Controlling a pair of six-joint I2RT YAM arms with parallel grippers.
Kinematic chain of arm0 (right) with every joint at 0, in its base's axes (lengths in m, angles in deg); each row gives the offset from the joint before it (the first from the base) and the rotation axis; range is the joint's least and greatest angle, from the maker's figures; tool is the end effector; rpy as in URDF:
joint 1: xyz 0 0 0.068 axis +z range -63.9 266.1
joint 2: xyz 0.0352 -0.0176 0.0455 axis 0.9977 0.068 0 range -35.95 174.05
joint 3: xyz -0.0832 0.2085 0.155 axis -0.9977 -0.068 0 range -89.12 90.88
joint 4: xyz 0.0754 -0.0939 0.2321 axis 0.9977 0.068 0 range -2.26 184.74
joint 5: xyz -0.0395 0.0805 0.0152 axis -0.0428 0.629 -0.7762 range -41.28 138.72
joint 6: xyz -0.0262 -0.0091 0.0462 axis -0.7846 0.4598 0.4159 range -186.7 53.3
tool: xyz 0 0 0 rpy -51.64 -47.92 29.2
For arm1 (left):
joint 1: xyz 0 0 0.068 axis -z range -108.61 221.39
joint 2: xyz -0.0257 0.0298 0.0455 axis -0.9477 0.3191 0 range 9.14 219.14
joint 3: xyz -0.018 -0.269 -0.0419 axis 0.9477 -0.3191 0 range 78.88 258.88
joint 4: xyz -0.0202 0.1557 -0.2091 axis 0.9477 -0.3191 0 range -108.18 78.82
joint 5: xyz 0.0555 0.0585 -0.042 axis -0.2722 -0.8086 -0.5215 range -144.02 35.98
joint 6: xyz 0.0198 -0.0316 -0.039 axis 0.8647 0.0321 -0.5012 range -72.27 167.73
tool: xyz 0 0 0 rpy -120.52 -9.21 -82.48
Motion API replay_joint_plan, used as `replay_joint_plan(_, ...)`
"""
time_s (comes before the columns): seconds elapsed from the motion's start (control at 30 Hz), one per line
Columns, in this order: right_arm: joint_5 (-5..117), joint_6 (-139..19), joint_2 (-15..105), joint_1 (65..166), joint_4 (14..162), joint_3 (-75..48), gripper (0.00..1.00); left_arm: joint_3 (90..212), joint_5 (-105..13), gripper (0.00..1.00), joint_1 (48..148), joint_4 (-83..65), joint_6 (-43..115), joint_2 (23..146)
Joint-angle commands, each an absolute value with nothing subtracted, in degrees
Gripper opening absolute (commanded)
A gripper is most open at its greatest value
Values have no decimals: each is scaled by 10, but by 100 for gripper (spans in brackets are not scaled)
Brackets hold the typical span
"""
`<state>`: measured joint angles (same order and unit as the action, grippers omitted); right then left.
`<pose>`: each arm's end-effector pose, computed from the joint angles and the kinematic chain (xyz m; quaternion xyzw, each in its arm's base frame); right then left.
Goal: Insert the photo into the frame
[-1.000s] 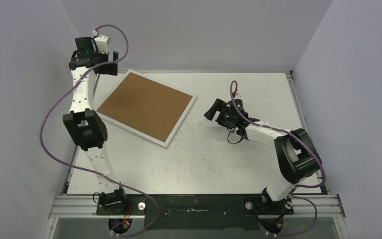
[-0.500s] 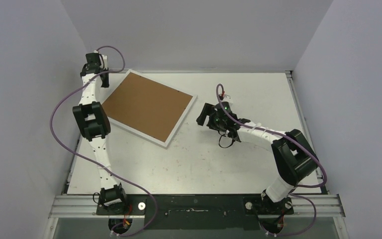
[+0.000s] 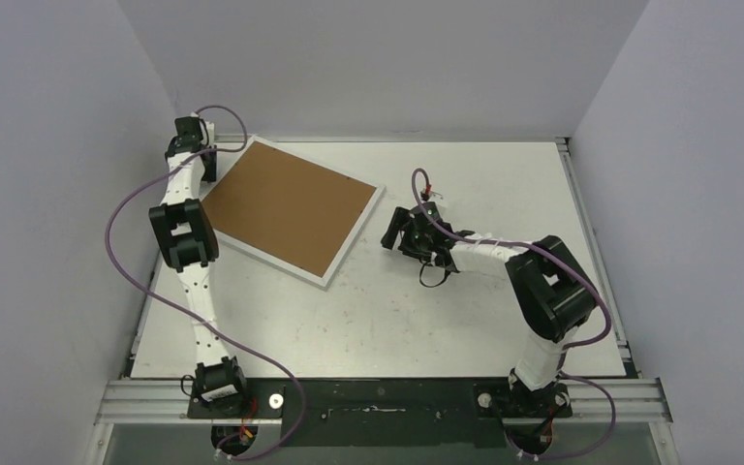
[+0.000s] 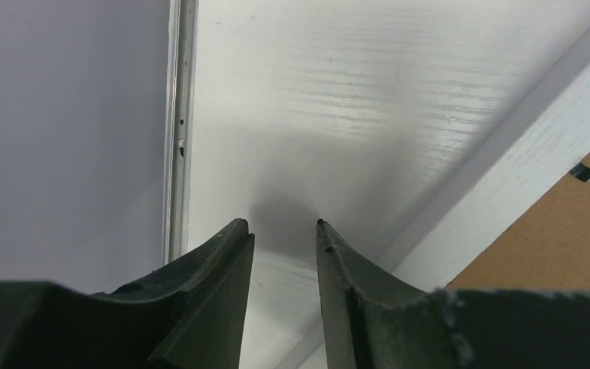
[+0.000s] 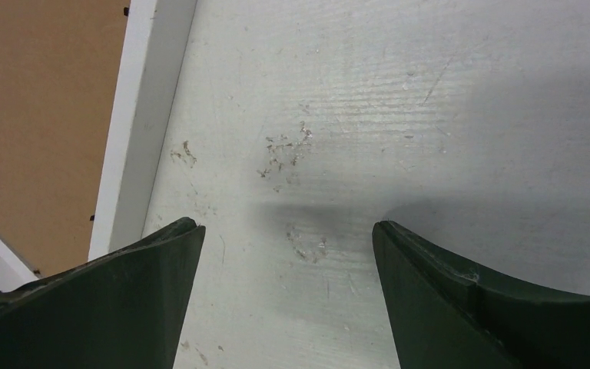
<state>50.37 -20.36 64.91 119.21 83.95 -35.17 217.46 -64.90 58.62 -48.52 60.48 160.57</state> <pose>0.3018 0.1980 0.1600 0.1000 0.9119 0.2643 0.2975 0.5583 0.1334 0.1600 -0.0324 0.9360 0.1618 0.3108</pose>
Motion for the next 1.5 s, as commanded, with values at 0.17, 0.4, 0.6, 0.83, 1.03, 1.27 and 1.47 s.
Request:
replay_joint_plan(0.17,501,-193,709,1191,820,-277,81,2127,-505,34,592,-551,623,1575)
replay_joint_plan(0.4,474,-197,790,1187,902,-187,72,1960,-429,34,605,-524,627,1470)
replay_joint_plan(0.6,450,-180,772,1189,928,-219,27,1869,-415,34,610,-495,622,1418)
replay_joint_plan(0.83,573,-166,687,1142,795,-346,50,1864,-438,34,614,-489,614,1420)
replay_joint_plan(1.03,622,-157,648,1100,763,-415,55,1868,-441,34,617,-487,604,1422)
replay_joint_plan(1.27,614,-149,672,1106,787,-407,32,1868,-441,33,626,-484,598,1425)
replay_joint_plan(1.47,601,-122,721,1145,823,-365,17,1864,-398,33,634,-491,582,1424)
